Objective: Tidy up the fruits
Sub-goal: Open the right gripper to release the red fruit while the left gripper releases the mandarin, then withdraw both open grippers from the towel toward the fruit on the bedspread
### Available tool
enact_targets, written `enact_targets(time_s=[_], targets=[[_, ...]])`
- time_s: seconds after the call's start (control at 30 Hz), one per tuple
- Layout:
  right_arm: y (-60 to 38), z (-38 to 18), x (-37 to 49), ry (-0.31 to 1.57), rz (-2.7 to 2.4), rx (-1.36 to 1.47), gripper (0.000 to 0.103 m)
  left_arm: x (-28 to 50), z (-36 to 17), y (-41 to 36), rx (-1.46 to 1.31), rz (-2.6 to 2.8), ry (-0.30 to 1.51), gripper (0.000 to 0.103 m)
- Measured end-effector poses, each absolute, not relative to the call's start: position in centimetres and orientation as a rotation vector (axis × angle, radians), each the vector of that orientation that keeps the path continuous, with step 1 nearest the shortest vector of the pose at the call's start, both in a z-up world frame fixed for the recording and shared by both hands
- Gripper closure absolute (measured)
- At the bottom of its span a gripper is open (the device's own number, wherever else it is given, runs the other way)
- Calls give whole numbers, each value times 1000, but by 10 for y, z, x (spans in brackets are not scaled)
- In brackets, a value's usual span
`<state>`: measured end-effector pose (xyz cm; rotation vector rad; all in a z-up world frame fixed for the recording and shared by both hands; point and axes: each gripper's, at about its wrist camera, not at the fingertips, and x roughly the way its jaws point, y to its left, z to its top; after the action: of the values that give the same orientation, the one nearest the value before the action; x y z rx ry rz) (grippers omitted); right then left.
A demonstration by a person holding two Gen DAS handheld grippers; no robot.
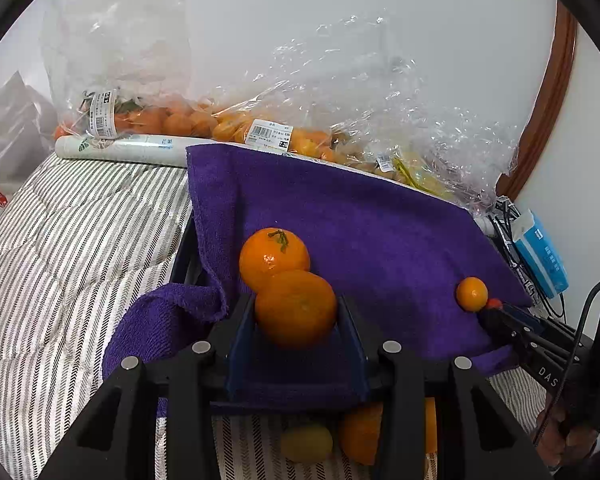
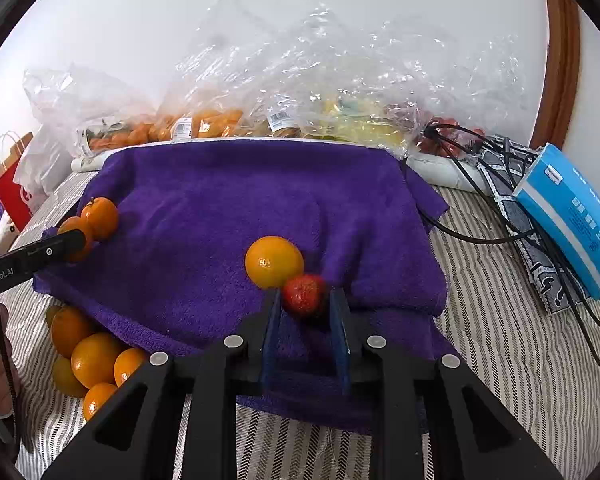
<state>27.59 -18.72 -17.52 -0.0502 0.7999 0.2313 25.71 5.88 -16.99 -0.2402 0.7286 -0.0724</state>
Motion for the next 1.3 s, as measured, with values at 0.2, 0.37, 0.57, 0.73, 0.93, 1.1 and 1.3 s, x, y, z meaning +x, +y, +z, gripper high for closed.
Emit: enact_targets(time_s=[0.2,0.37,0.57,0.73,0.93,1.1,1.3], targets=[[-187,-174,275,794,226,-53,57,257,-170,58,-239,-71,730,63],[-185,-171,272,777,228,-66,46,256,-169,58,-244,-78,729,60],[-188,-162,267,728,233,-66,26,244,-157,51,-234,-114,671,40],[-195,-151,261,664,223,-49,23,235,-149,39,-159,-96,620,38],[-198,-133,254,624,189,-10,21,227,-144,29,-111,-95,578,38],[-195,-108,231,596,204,15,21,227,-141,26,-107,-118,600,38],[-186,-89,199,586,198,-15,21,224,-137,28,-138,-155,611,38]])
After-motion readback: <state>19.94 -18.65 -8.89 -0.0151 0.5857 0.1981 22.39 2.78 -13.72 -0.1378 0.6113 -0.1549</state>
